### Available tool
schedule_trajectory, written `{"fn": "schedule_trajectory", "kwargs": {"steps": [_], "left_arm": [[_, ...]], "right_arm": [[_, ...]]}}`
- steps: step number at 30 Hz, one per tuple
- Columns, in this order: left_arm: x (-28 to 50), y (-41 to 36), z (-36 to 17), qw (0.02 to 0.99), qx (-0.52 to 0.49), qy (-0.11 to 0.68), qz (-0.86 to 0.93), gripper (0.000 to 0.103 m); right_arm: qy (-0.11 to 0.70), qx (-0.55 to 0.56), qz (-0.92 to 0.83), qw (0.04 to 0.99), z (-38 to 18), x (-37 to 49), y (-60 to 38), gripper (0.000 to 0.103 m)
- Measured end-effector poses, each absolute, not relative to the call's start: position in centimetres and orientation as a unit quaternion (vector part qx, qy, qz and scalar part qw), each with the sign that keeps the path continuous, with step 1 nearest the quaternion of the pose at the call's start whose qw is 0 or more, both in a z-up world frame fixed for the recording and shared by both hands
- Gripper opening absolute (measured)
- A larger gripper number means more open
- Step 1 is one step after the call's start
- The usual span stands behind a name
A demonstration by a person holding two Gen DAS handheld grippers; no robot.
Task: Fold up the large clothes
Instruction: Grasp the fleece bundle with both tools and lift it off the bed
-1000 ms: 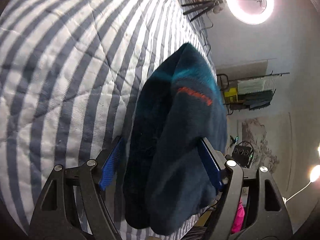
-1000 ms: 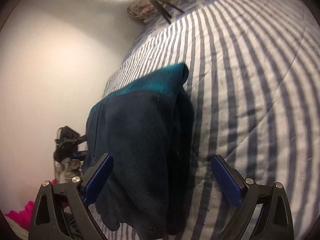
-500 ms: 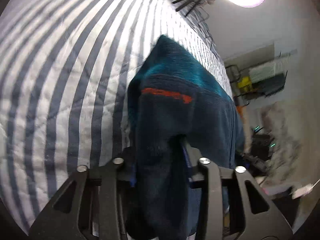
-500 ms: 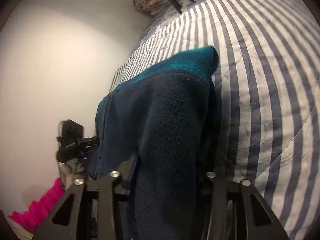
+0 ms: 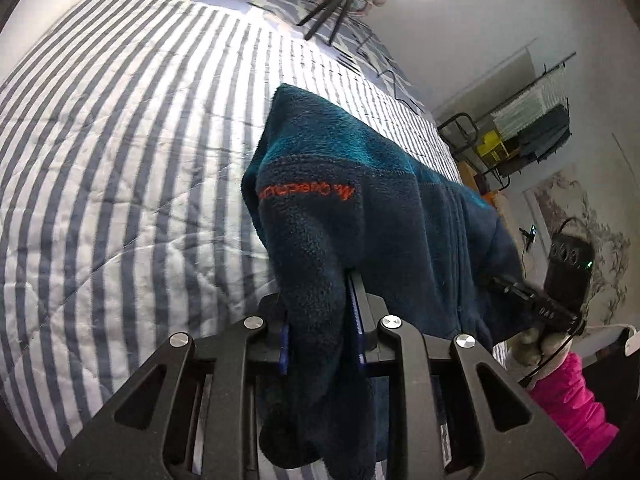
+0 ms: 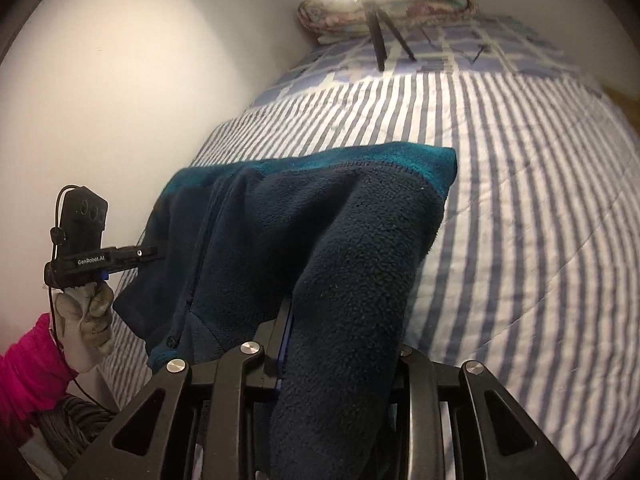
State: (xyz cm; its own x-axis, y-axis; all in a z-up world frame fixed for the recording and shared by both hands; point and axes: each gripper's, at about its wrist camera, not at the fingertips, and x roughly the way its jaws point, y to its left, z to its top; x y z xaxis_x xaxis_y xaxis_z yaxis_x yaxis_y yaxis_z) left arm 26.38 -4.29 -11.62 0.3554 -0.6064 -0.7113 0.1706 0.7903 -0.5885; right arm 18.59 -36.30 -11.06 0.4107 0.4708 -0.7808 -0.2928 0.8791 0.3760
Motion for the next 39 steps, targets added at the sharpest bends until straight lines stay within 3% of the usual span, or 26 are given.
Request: {"fn": "schedule_trajectory", "kwargs": {"steps": [15,24,30,37,39], "left_arm": [[37.9,-17.7,-7.9,0.809,-0.197,0.455,-0.314,0.021],[47.0,-27.9,-8.8,0.808,-0.206,0.435,-0.339,0.021],[52.2,-34.2,-11.2,0.809,-0.208,0.431,-0.341,0.021],[55.7,-37.3,-16.1,0.812,-0.192,0.455,-0.311,0.021],[56.4,-37.5,-17.8,0.812,-0.186,0.474,-0.285,0.024]], "right_arm": [[0.434,0.029,0.141,0.889,-4.3,24.6,-45.7,0.027],[0.403,-0.006,0.059,0.913,-2.8,32.6,-53.4,0.026],[0.389,-0.004,0.015,0.921,-4.2,37.4,-58.1,0.026],[0.401,0.006,-0.007,0.916,-9.6,40.9,-61.5,0.026],[0.422,-0.014,-0.041,0.905,-12.1,42.0,-62.6,0.036]]}}
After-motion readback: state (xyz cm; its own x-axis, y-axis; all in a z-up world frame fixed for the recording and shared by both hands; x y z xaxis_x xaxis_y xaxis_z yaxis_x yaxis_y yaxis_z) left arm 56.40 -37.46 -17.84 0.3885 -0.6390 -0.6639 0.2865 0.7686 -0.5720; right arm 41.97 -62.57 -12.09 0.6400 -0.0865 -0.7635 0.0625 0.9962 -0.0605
